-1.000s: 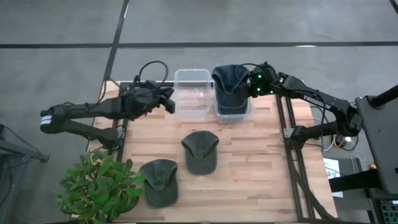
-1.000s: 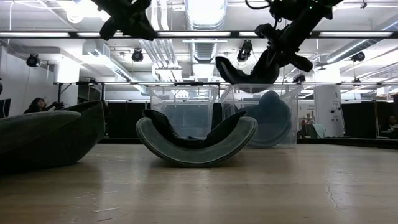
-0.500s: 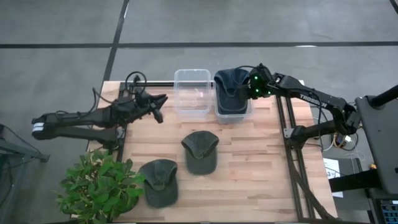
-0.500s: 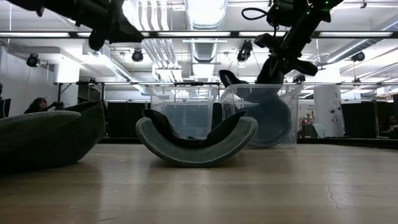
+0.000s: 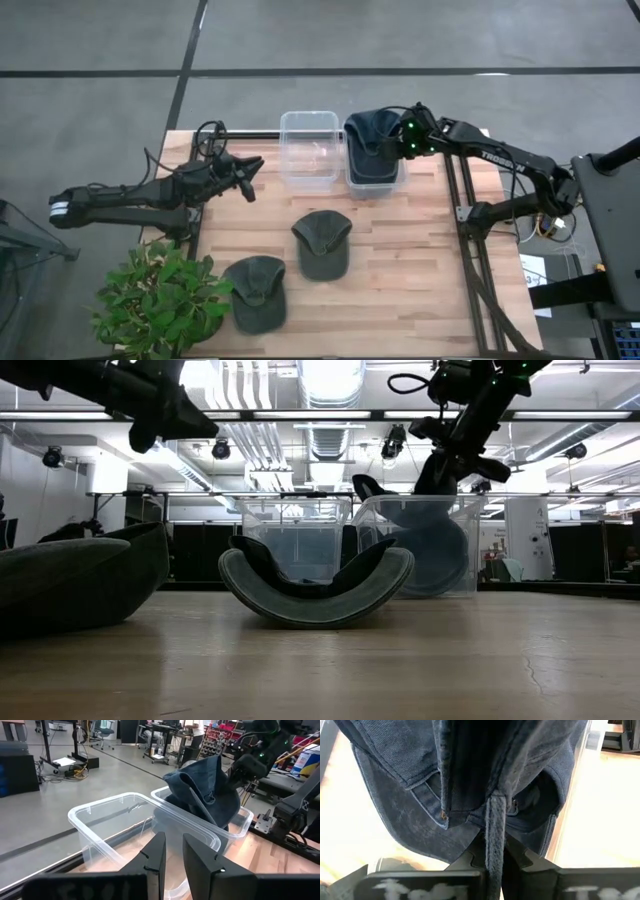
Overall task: Pick & Place hat
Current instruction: Put the blue cap into the right transparent bin
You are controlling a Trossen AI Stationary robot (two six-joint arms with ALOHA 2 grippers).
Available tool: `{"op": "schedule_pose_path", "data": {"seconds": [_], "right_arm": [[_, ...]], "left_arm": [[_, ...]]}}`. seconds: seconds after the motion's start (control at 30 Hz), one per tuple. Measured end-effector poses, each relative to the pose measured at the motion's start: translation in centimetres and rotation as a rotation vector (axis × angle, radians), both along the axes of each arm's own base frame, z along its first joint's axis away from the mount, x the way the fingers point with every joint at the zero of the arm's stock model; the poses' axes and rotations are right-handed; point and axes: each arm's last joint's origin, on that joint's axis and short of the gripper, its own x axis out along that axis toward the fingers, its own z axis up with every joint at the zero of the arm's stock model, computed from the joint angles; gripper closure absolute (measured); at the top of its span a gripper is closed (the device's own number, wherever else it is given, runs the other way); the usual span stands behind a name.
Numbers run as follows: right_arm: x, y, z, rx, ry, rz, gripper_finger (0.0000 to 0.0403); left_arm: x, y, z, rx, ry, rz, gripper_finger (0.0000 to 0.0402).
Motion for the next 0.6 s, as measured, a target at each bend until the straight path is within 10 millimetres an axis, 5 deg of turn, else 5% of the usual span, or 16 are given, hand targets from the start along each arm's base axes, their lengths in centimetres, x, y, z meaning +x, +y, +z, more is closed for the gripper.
{"op": "schedule_pose_path", "data": {"seconds": [0.4,0.6], "right_arm": [[1.1,-0.8,-1.8,0.034,0.064,0.016,0.0312],[0.7,-0.5,-1.1,0.018,0.039,0.018,0.0291]], "left_arm": [[0.0,0.0,0.0,0.0,-0.001,-0.006,0.0344],[0.0,0.0,0.0,0.0,-0.001,-0.006,0.0344]]}}
